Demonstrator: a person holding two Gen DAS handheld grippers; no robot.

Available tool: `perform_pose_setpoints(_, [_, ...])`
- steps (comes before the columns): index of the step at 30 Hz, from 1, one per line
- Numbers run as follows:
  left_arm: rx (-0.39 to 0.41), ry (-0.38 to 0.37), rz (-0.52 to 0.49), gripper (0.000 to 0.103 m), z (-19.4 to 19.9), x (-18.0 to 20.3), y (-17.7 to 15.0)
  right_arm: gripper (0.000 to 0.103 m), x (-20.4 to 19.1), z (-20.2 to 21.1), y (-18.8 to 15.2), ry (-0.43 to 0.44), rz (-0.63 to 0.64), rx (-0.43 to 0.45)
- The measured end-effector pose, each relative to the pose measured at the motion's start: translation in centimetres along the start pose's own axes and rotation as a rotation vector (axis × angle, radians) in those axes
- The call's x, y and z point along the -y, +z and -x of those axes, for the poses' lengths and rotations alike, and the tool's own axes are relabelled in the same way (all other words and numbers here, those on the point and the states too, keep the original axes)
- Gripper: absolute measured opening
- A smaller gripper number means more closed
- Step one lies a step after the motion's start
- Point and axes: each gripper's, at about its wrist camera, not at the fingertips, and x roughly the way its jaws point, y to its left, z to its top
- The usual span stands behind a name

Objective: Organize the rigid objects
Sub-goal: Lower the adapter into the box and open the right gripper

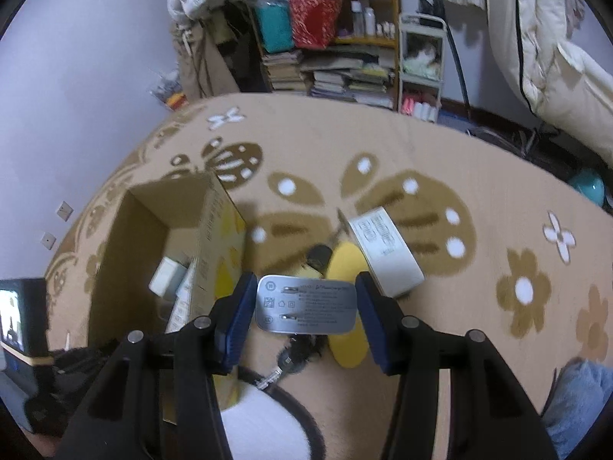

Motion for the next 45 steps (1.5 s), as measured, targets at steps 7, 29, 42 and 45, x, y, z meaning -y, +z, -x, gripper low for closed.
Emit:
perform_pose_setpoints(7, [0.001, 0.004, -0.003, 0.014, 0.0, 0.1, 0.0, 0.056, -2.6, 1.3, 1.7, 0.05, 0.05, 0.063])
perform_pose_setpoints(29, [0.001, 0.011, -0.005, 0.014, 0.0, 0.2, 0.0, 0.056, -8.6, 0.2, 2.1, 0.223, 0.16, 0.142])
perform_pose_setpoints(42, [0.001, 0.009, -0.003, 0.015, 0.0, 0.2, 0.0, 0.056, -9.1, -4.1, 0.5, 0.274, 0.128, 0.073])
perform_pose_setpoints(45, [0.001, 0.011, -0.005, 0.015, 0.0, 0.2, 0.1, 0.056, -8.8, -5.0, 0.2, 0.284, 0.114, 0.047])
